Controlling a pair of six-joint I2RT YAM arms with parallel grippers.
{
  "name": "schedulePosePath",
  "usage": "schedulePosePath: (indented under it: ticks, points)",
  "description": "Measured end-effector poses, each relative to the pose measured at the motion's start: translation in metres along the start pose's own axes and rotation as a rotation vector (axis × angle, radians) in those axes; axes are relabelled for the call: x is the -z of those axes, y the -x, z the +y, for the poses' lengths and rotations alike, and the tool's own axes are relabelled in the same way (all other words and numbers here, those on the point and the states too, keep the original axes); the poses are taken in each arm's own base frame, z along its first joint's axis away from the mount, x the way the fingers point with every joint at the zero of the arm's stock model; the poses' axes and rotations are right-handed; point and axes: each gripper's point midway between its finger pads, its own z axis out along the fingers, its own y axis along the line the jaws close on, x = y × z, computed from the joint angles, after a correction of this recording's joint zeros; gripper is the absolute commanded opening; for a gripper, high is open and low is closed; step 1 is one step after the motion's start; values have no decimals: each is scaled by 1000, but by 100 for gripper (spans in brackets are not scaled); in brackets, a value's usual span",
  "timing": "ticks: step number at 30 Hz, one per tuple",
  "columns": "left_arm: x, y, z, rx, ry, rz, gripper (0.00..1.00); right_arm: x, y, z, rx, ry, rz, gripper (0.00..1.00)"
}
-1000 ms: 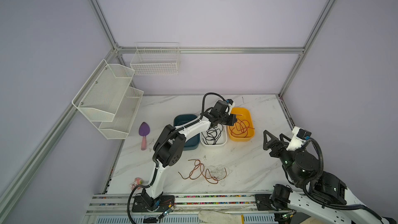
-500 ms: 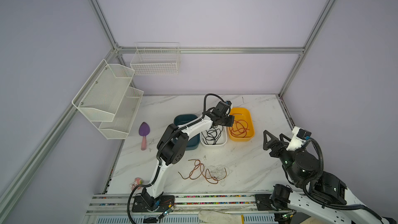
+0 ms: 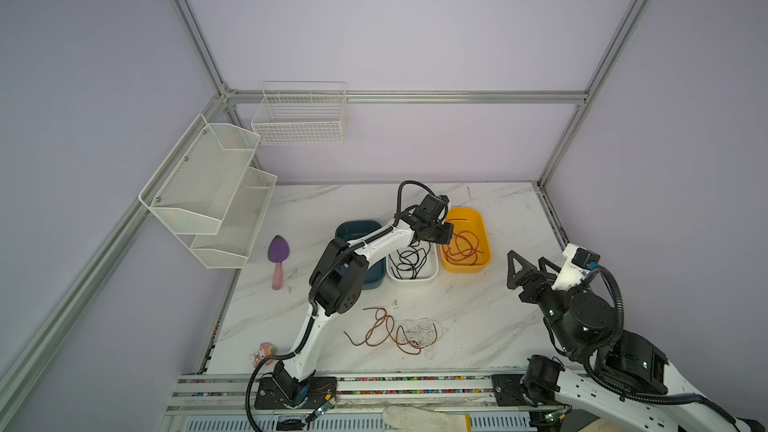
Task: Untangle the cables
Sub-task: 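Open the left gripper to drop the red wire into the yellow bin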
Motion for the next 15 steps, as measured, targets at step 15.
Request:
schedulePosePath:
  ticks: [15]
  points:
    - [13, 21, -10, -36, 7, -31, 48, 0, 0, 1, 1, 7, 2, 94]
